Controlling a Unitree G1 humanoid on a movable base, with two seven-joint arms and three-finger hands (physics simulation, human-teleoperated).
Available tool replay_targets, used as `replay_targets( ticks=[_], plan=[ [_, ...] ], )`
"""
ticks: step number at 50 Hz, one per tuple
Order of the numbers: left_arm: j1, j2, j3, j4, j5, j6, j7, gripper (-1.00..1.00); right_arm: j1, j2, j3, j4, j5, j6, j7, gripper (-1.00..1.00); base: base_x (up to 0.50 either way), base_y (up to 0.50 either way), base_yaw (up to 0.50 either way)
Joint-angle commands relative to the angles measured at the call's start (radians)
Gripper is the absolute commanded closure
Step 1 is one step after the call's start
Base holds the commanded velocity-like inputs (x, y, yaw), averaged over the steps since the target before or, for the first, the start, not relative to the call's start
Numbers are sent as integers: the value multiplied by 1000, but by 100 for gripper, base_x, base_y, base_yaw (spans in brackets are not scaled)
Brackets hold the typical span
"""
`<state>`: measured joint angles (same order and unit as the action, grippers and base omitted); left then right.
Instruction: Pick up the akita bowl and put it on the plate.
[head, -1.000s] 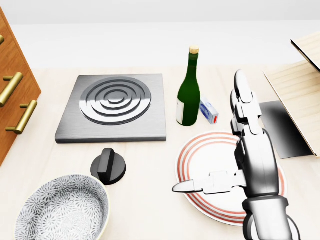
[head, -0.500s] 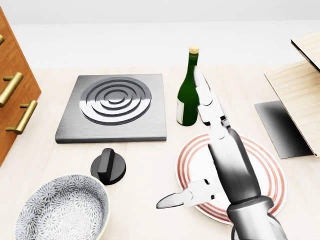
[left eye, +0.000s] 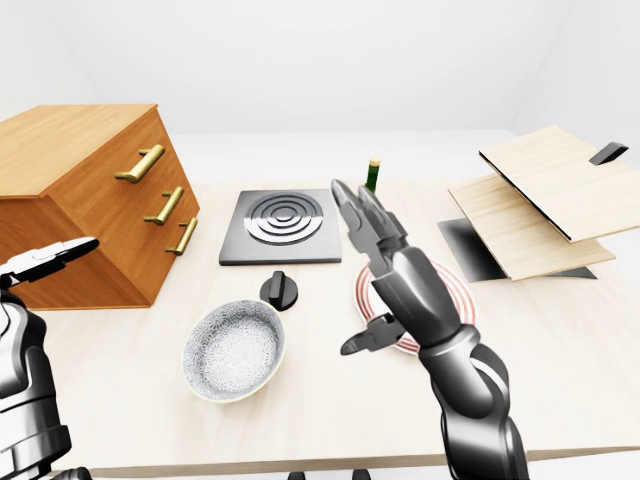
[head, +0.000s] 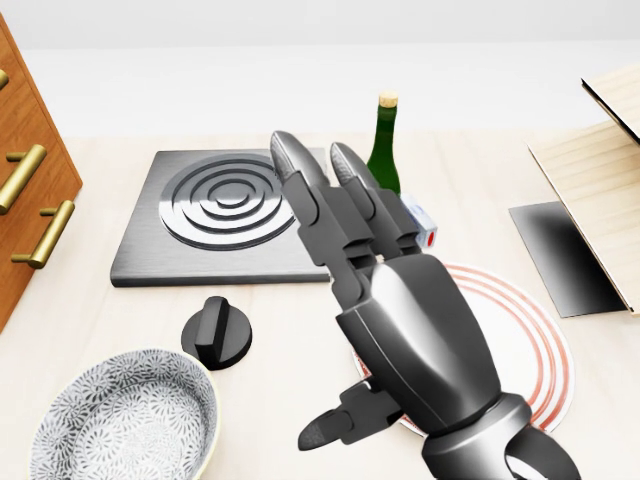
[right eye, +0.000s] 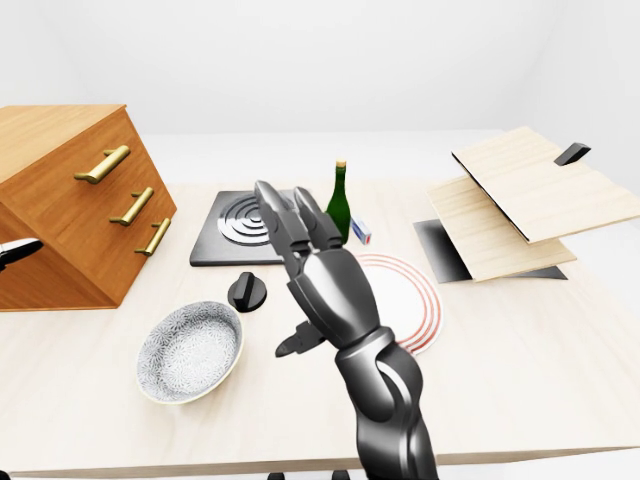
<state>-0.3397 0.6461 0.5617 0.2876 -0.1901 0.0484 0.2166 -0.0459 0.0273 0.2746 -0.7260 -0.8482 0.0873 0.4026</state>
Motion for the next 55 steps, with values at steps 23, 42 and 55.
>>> replay_targets(
  ticks=[23, 42, 55],
  plan=[
    [-9, 5, -2, 13, 2, -3, -2, -100, -80, 120, 61, -64, -513, 0, 296, -100, 0, 0, 0],
    [-9, 6, 2, 4, -2, 12, -4, -100, -156, 238, 135, 2, -674, 0, 296, -100, 0, 0, 0],
    [-6, 7, 3, 8, -5, 7, -6, -100, -132, 258, 193, 37, -709, 0, 296, -100, 0, 0, 0]
  ],
)
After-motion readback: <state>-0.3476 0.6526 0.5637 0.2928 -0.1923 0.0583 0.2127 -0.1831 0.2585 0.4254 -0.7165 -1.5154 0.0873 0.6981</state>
